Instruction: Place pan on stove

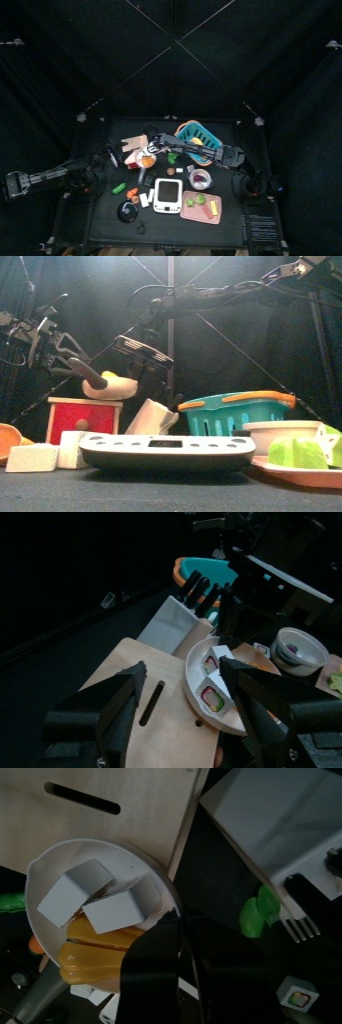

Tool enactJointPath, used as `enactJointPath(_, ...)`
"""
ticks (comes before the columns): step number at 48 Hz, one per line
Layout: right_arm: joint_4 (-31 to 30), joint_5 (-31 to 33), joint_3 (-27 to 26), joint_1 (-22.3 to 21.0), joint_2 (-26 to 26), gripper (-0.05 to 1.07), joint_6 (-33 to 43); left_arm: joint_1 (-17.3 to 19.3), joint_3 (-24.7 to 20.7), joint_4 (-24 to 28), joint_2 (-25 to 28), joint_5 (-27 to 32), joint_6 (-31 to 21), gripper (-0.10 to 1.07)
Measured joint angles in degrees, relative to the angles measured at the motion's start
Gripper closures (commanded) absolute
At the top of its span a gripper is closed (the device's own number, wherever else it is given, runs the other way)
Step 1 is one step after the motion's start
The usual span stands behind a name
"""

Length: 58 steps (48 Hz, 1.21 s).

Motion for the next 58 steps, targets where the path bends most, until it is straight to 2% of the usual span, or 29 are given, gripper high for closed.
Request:
enactJointPath(13, 0.0, -1.6, 7.5, 3.5, -4.8, 0.63, 1.0, 0.0, 0.1, 0.0, 0.0, 0.0, 0.0, 0.03)
enactJointPath(18, -0.5, -4.8, 11.9, 5.4, -7.2, 0.63, 2.0, -0.1, 0.0, 0.0, 0.0, 0.1, -0.1, 0.03)
enactJointPath(25, -0.7, -13.3, 20.8, 7.6, -12.6, 0.63, 7.2, 0.0, 0.0, -0.1, 0.0, 0.1, 0.0, 0.03)
enactJointPath(38, -1.0, -24.1, 37.0, 11.0, -19.8, 0.63, 12.8, 0.0, 0.0, 0.0, 0.0, 0.0, 0.0, 0.03)
enactJointPath(44, -1.1, -28.8, 42.1, 12.9, -21.4, 0.63, 13.9, 0.0, 0.1, 0.0, 0.0, 0.0, 0.0, 0.03)
enactJointPath(58, -1.2, -30.9, 49.0, 17.2, -21.5, 0.63, 13.7, 0.4, 0.8, 0.0, 0.0, 0.0, -0.1, 0.03)
